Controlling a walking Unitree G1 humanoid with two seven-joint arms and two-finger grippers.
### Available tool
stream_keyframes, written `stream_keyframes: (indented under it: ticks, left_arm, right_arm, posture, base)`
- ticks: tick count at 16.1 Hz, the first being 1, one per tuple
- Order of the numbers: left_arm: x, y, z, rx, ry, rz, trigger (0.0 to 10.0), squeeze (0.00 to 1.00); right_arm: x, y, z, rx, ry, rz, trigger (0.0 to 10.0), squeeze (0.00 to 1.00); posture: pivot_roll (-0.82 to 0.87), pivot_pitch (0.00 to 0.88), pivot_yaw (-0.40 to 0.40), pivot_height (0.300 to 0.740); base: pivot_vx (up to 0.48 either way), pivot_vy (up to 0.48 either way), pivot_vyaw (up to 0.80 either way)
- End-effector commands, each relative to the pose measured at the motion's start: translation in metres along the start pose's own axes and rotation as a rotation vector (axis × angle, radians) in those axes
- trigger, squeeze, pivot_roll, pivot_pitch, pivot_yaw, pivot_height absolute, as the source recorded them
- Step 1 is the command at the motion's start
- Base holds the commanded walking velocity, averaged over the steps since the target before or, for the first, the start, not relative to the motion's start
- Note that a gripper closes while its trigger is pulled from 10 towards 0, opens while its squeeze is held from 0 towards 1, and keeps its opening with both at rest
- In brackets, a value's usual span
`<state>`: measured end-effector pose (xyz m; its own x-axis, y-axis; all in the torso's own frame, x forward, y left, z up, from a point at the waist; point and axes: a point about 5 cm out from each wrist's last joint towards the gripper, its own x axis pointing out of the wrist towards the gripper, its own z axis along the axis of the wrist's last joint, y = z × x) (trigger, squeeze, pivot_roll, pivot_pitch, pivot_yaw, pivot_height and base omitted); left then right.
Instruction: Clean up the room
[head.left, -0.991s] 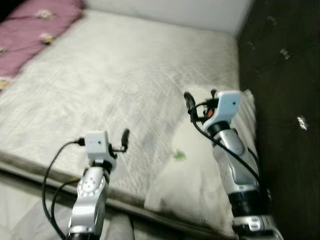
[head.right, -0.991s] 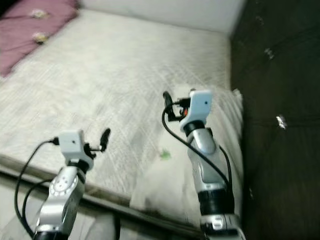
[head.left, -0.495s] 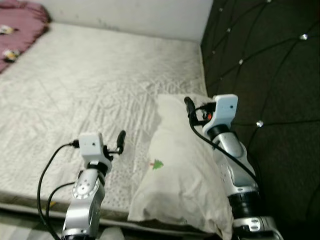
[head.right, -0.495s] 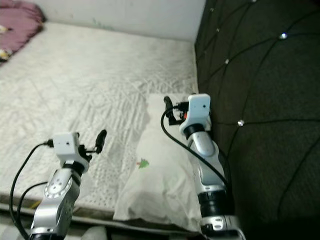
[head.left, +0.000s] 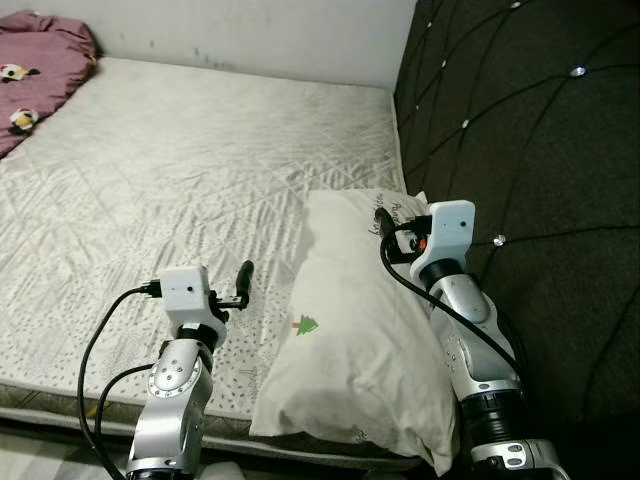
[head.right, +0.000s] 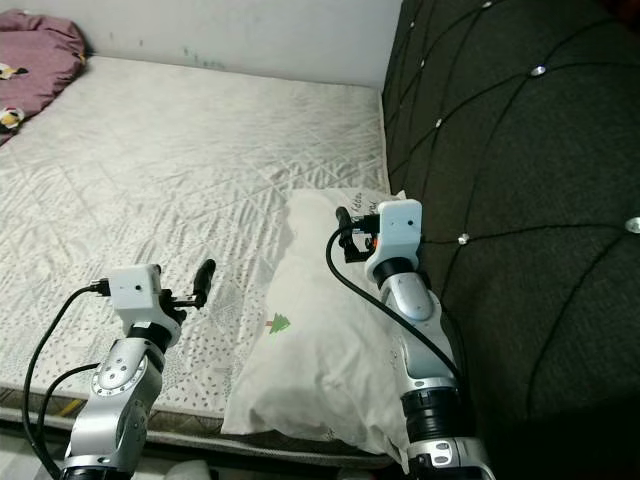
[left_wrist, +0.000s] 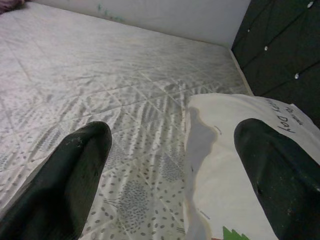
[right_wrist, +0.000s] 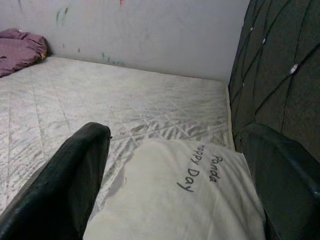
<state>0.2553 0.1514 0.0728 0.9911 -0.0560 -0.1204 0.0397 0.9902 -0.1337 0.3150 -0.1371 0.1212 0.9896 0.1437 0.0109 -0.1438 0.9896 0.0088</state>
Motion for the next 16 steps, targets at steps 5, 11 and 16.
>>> stream_keyframes:
  ticks: [5, 11, 16]
  left_arm:
    - [0.001, 0.0, 0.0, 0.008, 0.008, 0.014, 10.0, 0.0]
    - [0.0, -0.003, -0.001, -0.003, 0.017, 0.009, 10.0, 0.0]
    - [0.0, -0.003, -0.001, -0.001, 0.027, 0.016, 10.0, 0.0]
  right_arm:
    - [-0.006, -0.001, -0.012, 0.045, 0.061, -0.018, 10.0, 0.0]
    - [-0.009, 0.0, -0.017, 0.017, 0.085, 0.0, 10.0, 0.0]
    - [-0.01, -0.001, -0.019, 0.009, 0.101, -0.003, 10.0, 0.0]
  posture:
    - [-0.01, 0.0, -0.046, 0.74]
    - [-0.01, 0.0, -0.046, 0.74]
    - [-0.01, 0.0, -0.047, 0.74]
  base:
    - [0.0, 0.051, -0.16]
    - [0.0, 0.366, -0.13]
    - [0.0, 0.415, 0.0]
